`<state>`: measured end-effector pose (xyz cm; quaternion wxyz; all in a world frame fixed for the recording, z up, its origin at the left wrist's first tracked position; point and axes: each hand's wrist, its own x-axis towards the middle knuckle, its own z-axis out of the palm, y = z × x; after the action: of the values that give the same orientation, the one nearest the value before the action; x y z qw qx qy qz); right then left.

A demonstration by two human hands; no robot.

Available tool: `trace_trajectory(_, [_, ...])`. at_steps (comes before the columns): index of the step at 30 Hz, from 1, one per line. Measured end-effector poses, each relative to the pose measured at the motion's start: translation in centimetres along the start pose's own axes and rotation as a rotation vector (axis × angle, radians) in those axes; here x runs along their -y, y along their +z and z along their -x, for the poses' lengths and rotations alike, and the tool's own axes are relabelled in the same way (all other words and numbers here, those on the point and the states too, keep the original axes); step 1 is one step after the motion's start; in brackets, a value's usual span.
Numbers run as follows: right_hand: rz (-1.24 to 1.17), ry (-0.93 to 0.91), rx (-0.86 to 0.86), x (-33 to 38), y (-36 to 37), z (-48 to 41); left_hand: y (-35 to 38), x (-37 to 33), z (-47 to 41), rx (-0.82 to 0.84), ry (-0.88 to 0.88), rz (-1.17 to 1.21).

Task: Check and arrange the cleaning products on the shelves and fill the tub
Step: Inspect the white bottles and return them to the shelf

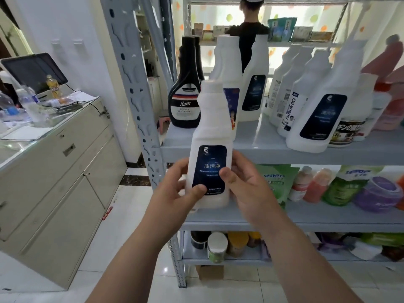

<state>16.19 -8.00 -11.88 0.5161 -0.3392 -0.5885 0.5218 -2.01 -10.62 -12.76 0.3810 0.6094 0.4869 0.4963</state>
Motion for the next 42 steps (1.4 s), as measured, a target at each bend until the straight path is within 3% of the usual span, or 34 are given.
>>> trace_trajectory(7, [0.183,-0.156,-0.004,3.6,-1.4,-6.3,0.9,-2.3,-5.3,-0.302,0.144,-0.135])
trace_trajectory(12, [0.381,-0.319,-0.349,3.9,-4.2,-10.3,1.2,-2.5,-8.8,-0.488,0.131,-0.315])
trace_trajectory(17, [0.64,-0.144,-0.376,2.8,-6.0,-14.1,1.7,-1.6,-10.7,-0.582,0.068,-0.375])
trace_trajectory(24, [0.64,-0.03,-0.53,2.7,-8.3,-20.2,2.5,-1.0,-12.2,-0.624,-0.007,-0.289])
trace_trajectory(31, [0.503,0.111,-0.475,1.7,-9.7,-23.3,2.6,-1.0,-12.9,-0.547,-0.011,-0.329])
trace_trajectory(42, [0.527,0.095,-0.484,1.0,-9.9,-23.0,2.3,-1.1,-13.1,-0.493,-0.018,-0.338])
